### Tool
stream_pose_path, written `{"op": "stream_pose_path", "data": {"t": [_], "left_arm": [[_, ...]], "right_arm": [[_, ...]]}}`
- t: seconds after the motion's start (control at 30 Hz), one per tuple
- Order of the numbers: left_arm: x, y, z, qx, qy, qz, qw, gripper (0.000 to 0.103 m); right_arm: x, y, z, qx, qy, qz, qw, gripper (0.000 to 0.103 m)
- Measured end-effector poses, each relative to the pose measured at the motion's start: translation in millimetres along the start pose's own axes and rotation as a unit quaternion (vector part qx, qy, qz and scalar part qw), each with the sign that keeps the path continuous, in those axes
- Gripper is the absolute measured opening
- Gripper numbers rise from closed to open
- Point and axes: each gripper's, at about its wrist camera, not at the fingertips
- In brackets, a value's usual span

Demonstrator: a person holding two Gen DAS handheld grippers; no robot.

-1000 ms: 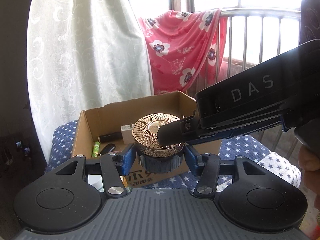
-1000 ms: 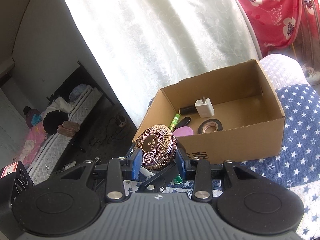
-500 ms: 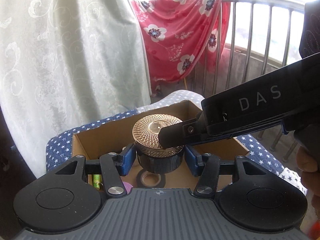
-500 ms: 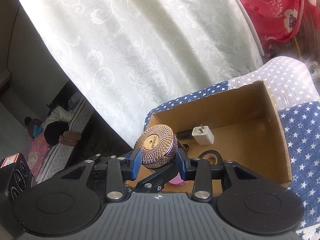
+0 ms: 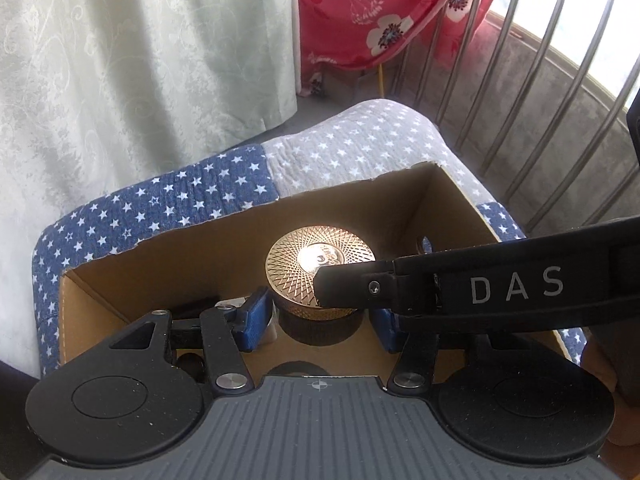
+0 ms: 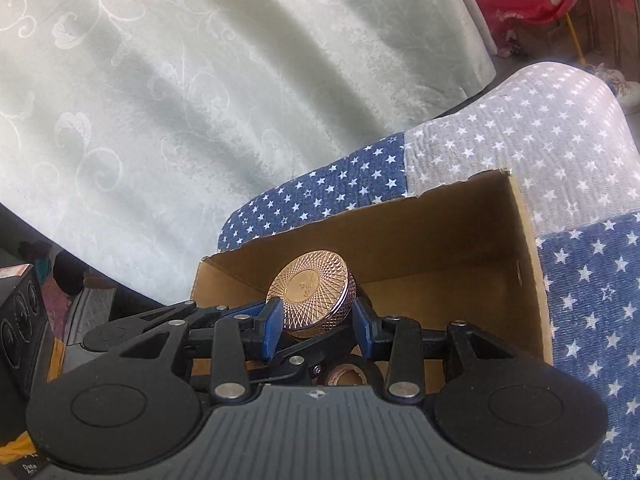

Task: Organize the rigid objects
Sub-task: 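Lift the rose-gold jar over the box and lower it inside, then open the right gripper and move it to the green dropper bottle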

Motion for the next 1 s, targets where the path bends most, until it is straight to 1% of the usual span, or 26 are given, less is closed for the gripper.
{"op": "stream_pose_path", "data": {"t": [0.07, 0.17, 0.3, 0.33, 0.37, 0.47, 0.57, 0.77, 0.87, 1.0], "left_arm": [[10, -1, 1, -0.005, -0.001, 0.017, 0.9998, 0.053], [28, -6, -1, 0.003, -0.015, 0.042, 0.999, 0.052], [39, -9, -5, 0.012, -0.019, 0.058, 0.9981, 0.049], [39, -9, -5, 0.012, -0.014, 0.057, 0.9982, 0.048], [37, -10, -8, 0.017, -0.011, 0.052, 0.9985, 0.048], [36, -12, -15, 0.034, -0.025, 0.047, 0.998, 0.048], [33, -14, -15, 0.028, -0.022, 0.046, 0.9983, 0.05], [15, -13, -12, 0.017, -0.025, 0.036, 0.9989, 0.055], [-2, -8, -12, 0.017, -0.021, 0.023, 0.9994, 0.057], [-34, 3, -13, 0.026, -0.016, -0.005, 0.9995, 0.059]], "right_arm": [[12, -4, -9, 0.007, 0.006, 0.015, 1.0, 0.041], [28, -7, -21, 0.013, 0.012, 0.034, 0.999, 0.041], [47, -10, -30, 0.015, 0.03, 0.052, 0.998, 0.042], [50, -10, -32, 0.013, 0.033, 0.054, 0.998, 0.041], [52, -10, -31, 0.01, 0.027, 0.055, 0.998, 0.042], [53, -12, -28, 0.0, 0.03, 0.052, 0.998, 0.042], [53, -14, -31, 0.007, 0.027, 0.05, 0.998, 0.041], [30, -8, -29, 0.009, 0.015, 0.024, 1.0, 0.041], [7, 0, -24, 0.005, 0.004, 0.0, 1.0, 0.041], [-33, 17, -17, -0.003, -0.01, -0.037, 0.999, 0.041]]}}
Point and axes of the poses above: each gripper's, at about its wrist camera, not at the fingertips, and x roughly the way its jaws point, z to its left, y to its underside, and after that the axes turned 1 degree about y, right-handed
